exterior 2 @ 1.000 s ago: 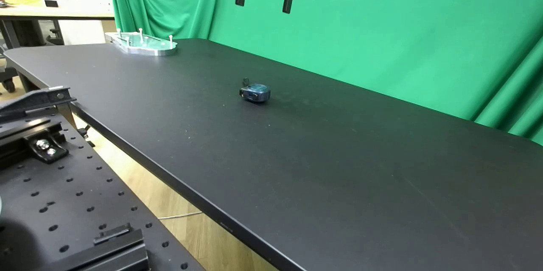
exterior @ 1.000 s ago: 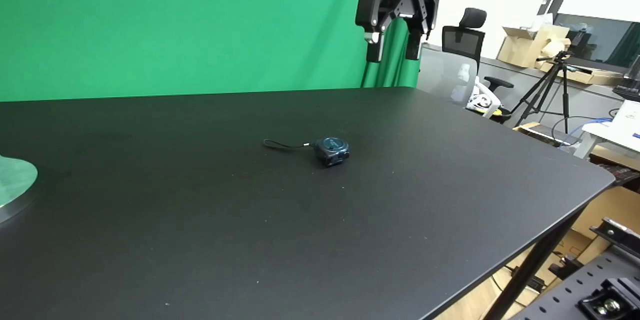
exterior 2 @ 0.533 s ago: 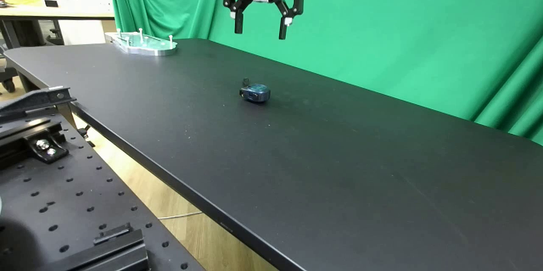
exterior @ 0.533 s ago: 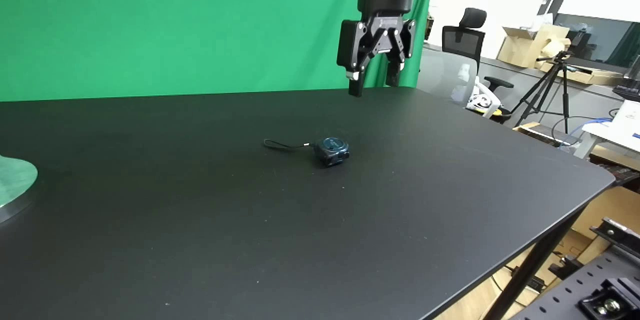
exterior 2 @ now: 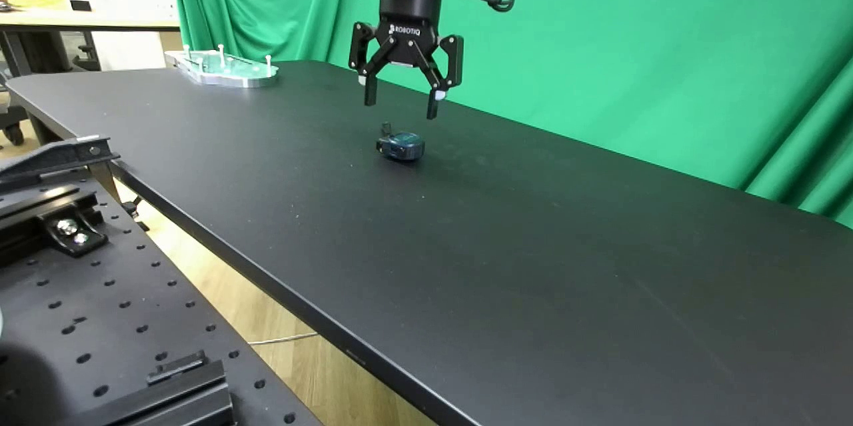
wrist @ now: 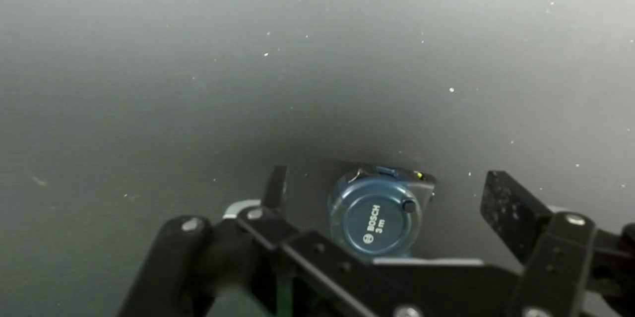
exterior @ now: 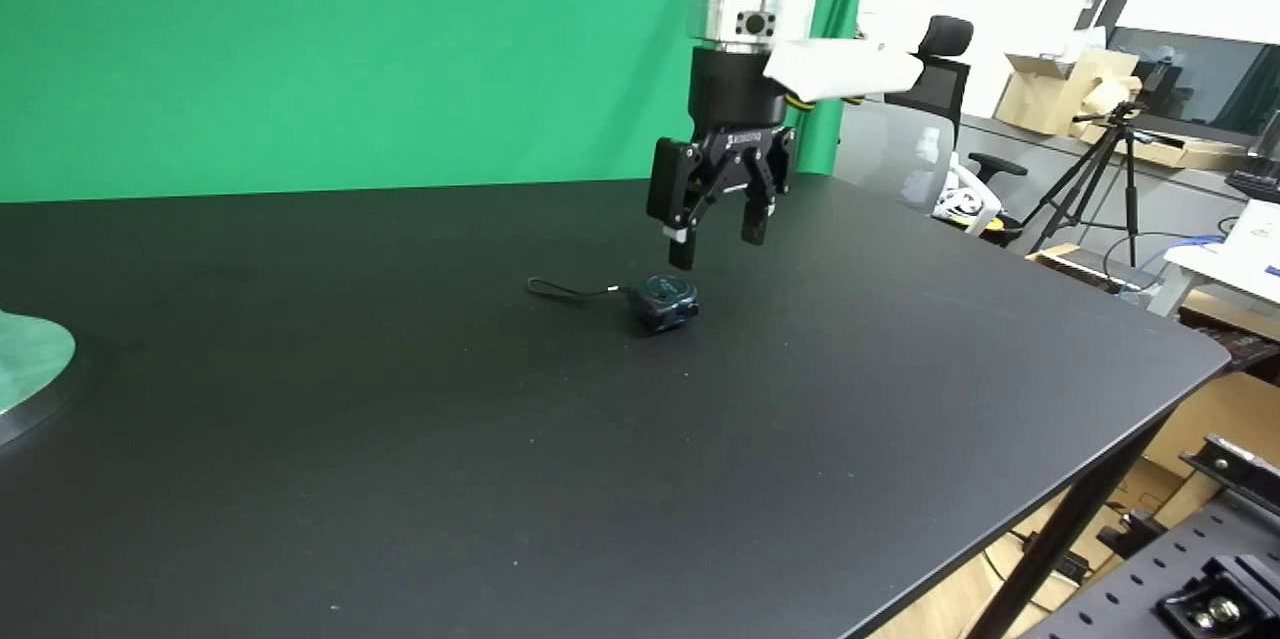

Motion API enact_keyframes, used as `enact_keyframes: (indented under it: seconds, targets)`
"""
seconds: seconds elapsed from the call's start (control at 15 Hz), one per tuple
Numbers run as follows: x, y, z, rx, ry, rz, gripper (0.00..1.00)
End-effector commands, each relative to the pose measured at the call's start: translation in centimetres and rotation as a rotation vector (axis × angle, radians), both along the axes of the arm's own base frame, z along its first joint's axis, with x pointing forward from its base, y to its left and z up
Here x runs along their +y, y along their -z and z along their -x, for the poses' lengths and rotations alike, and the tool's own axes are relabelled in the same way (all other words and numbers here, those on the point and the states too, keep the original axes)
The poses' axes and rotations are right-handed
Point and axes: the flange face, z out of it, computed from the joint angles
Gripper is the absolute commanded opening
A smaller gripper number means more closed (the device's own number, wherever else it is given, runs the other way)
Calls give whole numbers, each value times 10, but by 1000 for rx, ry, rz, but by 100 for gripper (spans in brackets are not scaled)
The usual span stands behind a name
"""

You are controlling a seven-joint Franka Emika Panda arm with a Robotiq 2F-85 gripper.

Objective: Move the measuring tape to the right

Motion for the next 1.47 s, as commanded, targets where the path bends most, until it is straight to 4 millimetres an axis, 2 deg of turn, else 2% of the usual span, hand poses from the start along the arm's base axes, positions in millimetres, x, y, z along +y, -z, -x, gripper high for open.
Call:
enact_keyframes:
  seconds: [0.0, 0.4, 0.93, 1.0, 1.07, 1.33, 1.4]
  targets:
    - [1, 19, -8, -5, 19, -6, 100]
    - [-1, 43, -19, -37, 39, -21, 100]
    - [3, 58, -37, -46, 63, -45, 100]
    - [4, 59, -39, -44, 65, -50, 75]
    - [4, 60, -40, -43, 67, -51, 75]
    - [7, 59, -43, -39, 70, -59, 46]
    - [7, 58, -43, -38, 70, -59, 45]
